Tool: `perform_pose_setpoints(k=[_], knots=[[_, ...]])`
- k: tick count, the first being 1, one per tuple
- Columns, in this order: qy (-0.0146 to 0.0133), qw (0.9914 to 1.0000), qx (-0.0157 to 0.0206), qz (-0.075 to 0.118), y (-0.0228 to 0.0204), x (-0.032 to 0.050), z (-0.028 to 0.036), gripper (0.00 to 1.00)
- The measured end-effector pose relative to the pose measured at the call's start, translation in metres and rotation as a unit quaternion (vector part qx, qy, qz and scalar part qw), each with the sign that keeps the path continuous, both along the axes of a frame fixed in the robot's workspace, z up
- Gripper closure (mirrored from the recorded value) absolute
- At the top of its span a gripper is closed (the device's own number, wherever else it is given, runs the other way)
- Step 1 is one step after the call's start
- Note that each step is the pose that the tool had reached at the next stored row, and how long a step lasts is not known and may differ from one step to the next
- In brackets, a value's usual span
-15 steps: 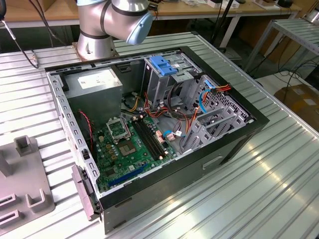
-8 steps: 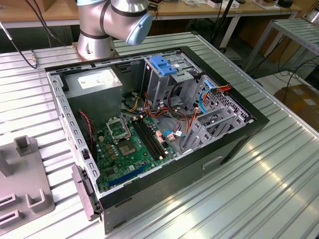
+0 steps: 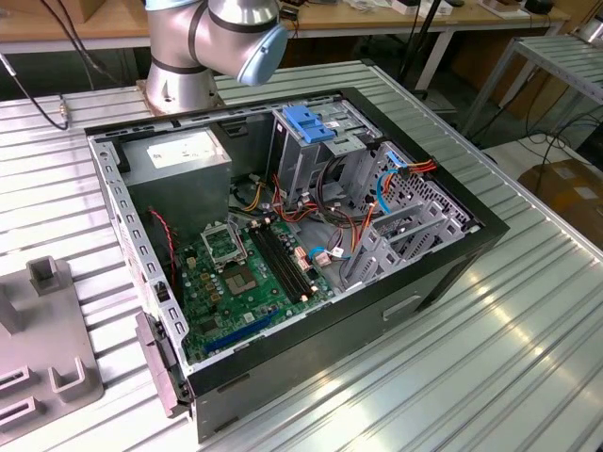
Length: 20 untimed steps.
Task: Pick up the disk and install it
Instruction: 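Reach for the disk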
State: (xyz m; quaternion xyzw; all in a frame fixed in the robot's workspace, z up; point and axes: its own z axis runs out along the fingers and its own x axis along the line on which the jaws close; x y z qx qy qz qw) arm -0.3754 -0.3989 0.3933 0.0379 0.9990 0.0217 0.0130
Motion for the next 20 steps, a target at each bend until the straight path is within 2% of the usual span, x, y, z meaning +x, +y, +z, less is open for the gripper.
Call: perform_pose_setpoints(k=[5, 9, 11, 17, 20], knots=[[0.0000, 1.00000, 0.0000, 0.000, 0.0000, -0.0114, -0.0001, 0.90], [0.0000, 1.00000, 0.0000, 0.000, 0.0010, -0.0287, 0.0000, 0.90], [0.0000, 1.00000, 0.0000, 0.000, 0.0015, -0.0338, -0.0001, 0.90], [0.0000, 1.00000, 0.0000, 0.000, 0.0025, -0.0450, 0.0000, 0.90], [0.0000, 1.00000, 0.0000, 0.000, 0.0026, -0.0458, 0.0000, 0.90]])
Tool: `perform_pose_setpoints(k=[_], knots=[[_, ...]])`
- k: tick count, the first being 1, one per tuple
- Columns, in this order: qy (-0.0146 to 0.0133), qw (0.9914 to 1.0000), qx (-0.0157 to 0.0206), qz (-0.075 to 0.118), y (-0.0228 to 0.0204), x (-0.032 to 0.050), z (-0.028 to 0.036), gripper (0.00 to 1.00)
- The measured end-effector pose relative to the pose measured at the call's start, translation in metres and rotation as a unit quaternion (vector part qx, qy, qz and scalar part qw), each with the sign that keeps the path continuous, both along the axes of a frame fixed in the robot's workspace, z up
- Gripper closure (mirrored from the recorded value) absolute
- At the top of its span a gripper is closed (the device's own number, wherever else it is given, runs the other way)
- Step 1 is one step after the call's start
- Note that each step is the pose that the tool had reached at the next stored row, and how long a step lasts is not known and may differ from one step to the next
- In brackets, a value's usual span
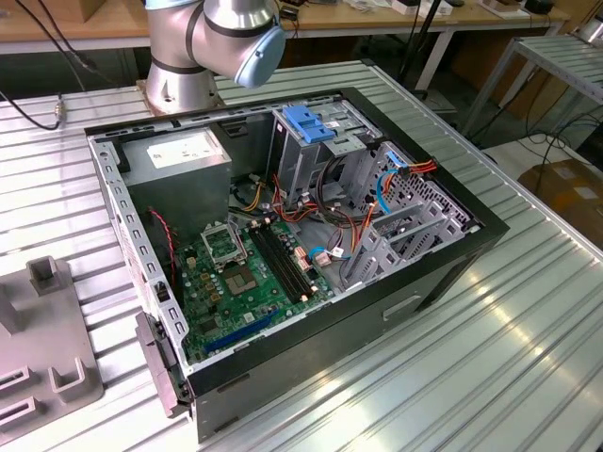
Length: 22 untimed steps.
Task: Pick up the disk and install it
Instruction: 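Reach for the disk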
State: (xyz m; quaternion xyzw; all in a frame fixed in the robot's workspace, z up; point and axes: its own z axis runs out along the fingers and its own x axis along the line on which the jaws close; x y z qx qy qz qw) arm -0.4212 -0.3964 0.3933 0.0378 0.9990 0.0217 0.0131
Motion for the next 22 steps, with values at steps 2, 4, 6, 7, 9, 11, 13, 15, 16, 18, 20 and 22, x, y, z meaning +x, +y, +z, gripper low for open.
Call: perform_pose_setpoints(k=[2, 4, 6, 7, 9, 11, 13, 15, 16, 18, 20, 22], knots=[[0.0000, 1.00000, -0.0001, 0.000, 0.0000, -0.0003, 0.0000, 0.90], [0.0000, 1.00000, -0.0002, 0.000, 0.0000, -0.0003, 0.0000, 0.90], [0.0000, 1.00000, -0.0002, 0.000, 0.0000, -0.0003, 0.0000, 0.90], [0.0000, 1.00000, -0.0002, 0.000, 0.0000, -0.0003, 0.0000, 0.90], [0.0001, 1.00000, -0.0002, 0.000, 0.0000, -0.0003, 0.0000, 0.90], [0.0000, 1.00000, -0.0002, 0.000, 0.0000, -0.0003, 0.0000, 0.90], [0.0000, 1.00000, -0.0001, 0.000, 0.0000, -0.0003, 0.0000, 0.90], [0.0020, 1.00000, 0.0008, 0.000, 0.0001, -0.0004, 0.0000, 0.90], [0.0046, 0.99999, 0.0012, 0.000, 0.0000, -0.0004, -0.0001, 0.90], [0.0071, 0.99997, 0.0013, 0.000, 0.0004, -0.0019, -0.0002, 0.90], [0.0079, 0.99997, 0.0013, 0.000, 0.0016, -0.0121, -0.0014, 0.90], [0.0087, 0.99996, 0.0009, 0.000, 0.0057, -0.0242, -0.0035, 0.90]])
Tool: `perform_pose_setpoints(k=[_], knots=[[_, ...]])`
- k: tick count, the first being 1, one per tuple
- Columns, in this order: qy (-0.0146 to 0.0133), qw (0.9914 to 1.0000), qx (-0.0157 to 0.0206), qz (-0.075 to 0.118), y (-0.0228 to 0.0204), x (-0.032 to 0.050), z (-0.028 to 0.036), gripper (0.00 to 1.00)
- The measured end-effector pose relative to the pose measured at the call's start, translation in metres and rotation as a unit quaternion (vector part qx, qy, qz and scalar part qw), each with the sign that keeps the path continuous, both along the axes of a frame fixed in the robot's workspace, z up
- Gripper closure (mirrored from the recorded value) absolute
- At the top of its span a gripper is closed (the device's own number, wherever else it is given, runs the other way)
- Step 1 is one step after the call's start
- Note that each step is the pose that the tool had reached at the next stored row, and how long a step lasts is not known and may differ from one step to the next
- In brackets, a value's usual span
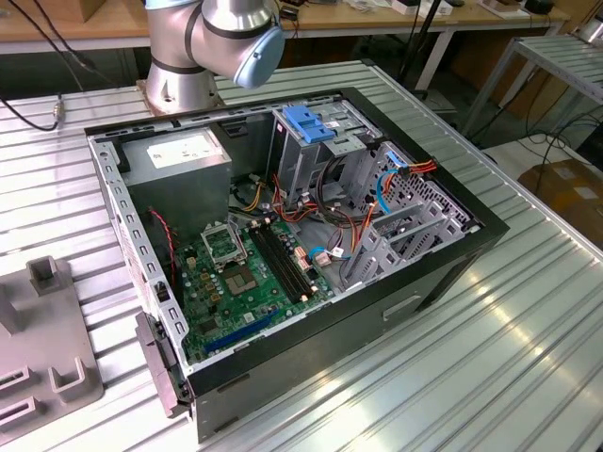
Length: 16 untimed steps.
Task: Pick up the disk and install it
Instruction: 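Reach for the disk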
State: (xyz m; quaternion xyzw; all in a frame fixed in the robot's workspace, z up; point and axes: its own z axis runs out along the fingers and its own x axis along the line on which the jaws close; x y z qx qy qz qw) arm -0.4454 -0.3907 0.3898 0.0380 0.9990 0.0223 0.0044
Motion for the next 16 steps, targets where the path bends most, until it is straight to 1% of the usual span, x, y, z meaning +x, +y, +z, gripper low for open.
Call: perform_pose_setpoints(k=[1, 3, 4, 6, 7, 16], knots=[[0.0001, 1.00000, -0.0005, 0.000, 0.0019, -0.0018, -0.0009, 0.90], [0.0009, 1.00000, -0.0028, 0.000, 0.0083, -0.0081, -0.0042, 0.90], [0.0013, 0.99999, -0.0030, 0.000, 0.0091, -0.0106, -0.0050, 0.90], [0.0018, 0.99999, -0.0030, 0.000, 0.0096, -0.0146, -0.0067, 0.90], [0.0018, 0.99999, -0.0029, 0.000, 0.0096, -0.0153, -0.0069, 0.90], [0.0019, 0.99999, -0.0029, 0.000, 0.0096, -0.0170, -0.0072, 0.90]])
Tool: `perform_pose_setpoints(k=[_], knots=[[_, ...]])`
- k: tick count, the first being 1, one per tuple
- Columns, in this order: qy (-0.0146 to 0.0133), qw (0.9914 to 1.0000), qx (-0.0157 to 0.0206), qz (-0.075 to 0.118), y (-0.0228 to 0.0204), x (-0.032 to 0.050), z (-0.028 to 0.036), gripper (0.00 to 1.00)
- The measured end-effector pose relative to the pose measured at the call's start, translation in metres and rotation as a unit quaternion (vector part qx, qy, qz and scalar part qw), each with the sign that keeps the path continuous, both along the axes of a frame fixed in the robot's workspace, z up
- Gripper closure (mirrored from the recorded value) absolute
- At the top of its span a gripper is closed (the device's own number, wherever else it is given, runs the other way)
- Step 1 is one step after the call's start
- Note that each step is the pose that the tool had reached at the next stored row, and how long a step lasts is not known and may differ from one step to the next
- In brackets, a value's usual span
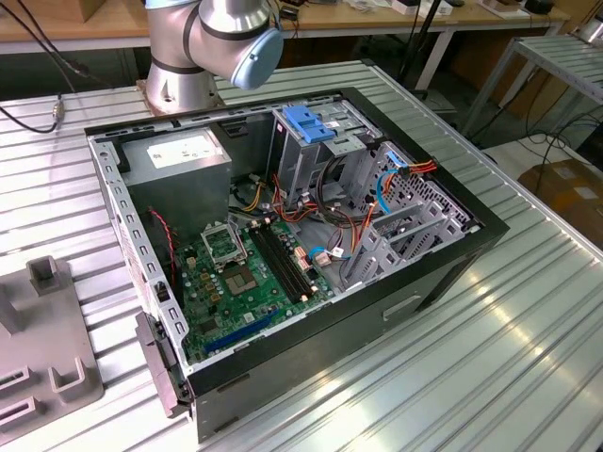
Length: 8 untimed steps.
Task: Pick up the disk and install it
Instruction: 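Reach for the disk, then pick up the disk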
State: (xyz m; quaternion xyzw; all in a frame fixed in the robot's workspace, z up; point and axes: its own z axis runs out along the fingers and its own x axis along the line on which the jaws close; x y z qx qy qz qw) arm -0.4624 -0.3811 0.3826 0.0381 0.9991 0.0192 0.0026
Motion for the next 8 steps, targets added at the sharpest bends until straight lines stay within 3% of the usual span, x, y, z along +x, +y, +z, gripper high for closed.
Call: perform_pose_setpoints(k=[8], knots=[[0.0000, 1.00000, 0.0000, 0.000, 0.0000, -0.0015, -0.0002, 0.90]])
